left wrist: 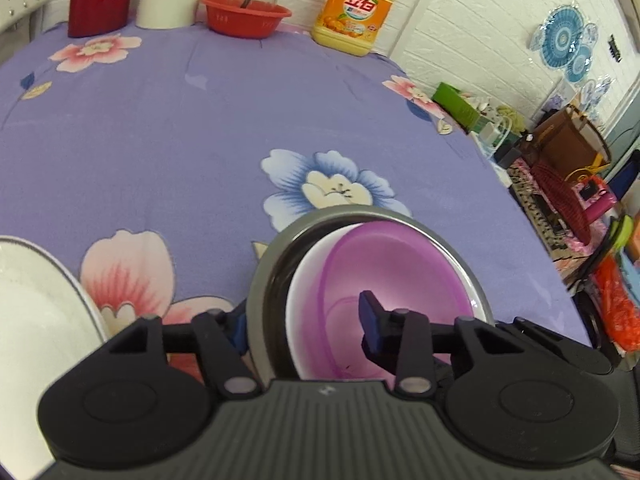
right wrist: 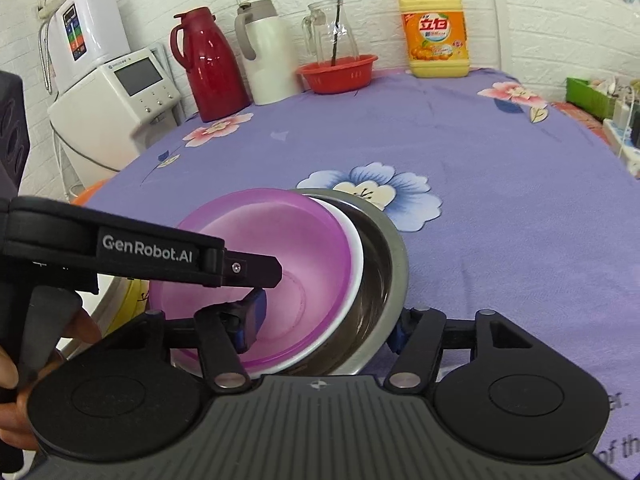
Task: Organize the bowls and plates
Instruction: 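Carry the nested bowl stack toward the plate stack with the left gripper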
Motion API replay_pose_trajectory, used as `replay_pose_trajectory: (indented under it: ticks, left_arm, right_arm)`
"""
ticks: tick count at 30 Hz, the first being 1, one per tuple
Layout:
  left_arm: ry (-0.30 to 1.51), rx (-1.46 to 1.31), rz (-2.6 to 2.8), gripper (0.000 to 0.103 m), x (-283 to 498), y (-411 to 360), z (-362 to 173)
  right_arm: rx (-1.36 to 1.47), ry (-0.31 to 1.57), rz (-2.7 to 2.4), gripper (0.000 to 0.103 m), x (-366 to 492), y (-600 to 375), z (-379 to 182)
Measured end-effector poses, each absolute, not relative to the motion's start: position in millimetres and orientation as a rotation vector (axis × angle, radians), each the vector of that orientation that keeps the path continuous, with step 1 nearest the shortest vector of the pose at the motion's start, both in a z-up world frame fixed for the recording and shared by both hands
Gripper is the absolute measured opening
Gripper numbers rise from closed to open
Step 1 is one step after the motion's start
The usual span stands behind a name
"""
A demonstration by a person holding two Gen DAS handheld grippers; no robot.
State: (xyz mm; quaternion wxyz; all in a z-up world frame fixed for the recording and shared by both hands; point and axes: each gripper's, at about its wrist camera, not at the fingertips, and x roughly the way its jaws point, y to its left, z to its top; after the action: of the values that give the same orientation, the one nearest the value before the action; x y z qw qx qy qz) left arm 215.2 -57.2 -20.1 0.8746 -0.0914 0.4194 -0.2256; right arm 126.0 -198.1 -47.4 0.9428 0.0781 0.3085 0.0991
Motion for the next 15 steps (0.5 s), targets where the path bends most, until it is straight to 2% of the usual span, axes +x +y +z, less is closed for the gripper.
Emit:
replay_pose_trajectory:
  ticks: [10, 15]
  left_arm:
    - [0.821, -0.197, -0.542, 0.038, 202.3, -71.6, -4.3]
    - [0.779, -0.228, -0.541, 0.038, 191.6, -52.4, 5.4]
  right_arm:
    - [0.128, 0.589, 0.128, 0.103, 108.6, -206.0, -29.1]
    - [0.094, 0.575, 0.128, 0.103, 102.3, -191.7, -17.9]
